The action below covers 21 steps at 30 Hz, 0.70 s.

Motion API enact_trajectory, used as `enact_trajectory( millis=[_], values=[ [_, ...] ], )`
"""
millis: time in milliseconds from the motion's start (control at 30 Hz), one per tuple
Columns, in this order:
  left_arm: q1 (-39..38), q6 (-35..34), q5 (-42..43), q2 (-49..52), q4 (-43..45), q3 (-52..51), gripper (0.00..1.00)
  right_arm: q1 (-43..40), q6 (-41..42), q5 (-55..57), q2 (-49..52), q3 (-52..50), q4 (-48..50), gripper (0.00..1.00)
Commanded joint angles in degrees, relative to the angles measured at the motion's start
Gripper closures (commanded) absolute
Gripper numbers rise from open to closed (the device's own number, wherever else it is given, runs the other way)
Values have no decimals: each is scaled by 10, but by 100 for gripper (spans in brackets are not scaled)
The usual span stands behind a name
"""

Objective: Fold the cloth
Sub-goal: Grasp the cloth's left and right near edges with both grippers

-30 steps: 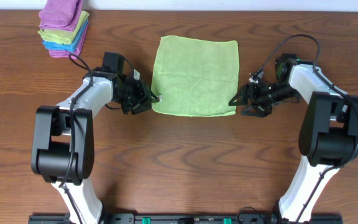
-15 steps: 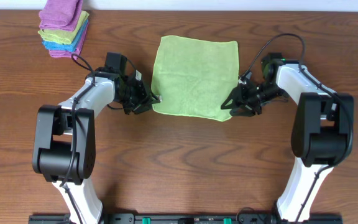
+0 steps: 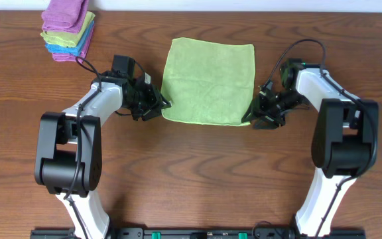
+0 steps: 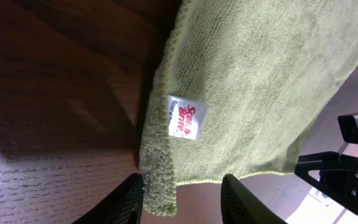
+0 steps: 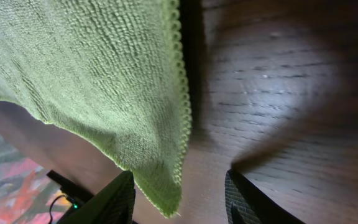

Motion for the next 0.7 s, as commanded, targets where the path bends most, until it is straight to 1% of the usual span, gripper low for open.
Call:
enact_trajectory(
  millis=[0,100,167,233,267,300,533,667],
  values=[
    [1,14,-8,9,-5,1,61,11,15,-5,-12,-1,2,55],
    [1,15,-8,9,-14,1,63,12,19,-5,-12,-1,4,60],
    [1,26,-8,9,-18,1,67,12,24,-5,-12,-1,6,67],
    [1,28,-9,9,-22,1,74,12,24,-5,-12,-1,5,78],
    [1,31,-9,9,-23,1,80,12,26,-5,-12,-1,5,84],
    [1,37,-8,9,-24,1,94,12,34,-5,-12,-1,5,98],
    [1,40,-7,9,-33,1,94,11,44,-36,-12,-1,-15,98],
    [1,40,-5,-2,-45,1,94,2,24,-34,-16,0,-36,98]
  ],
)
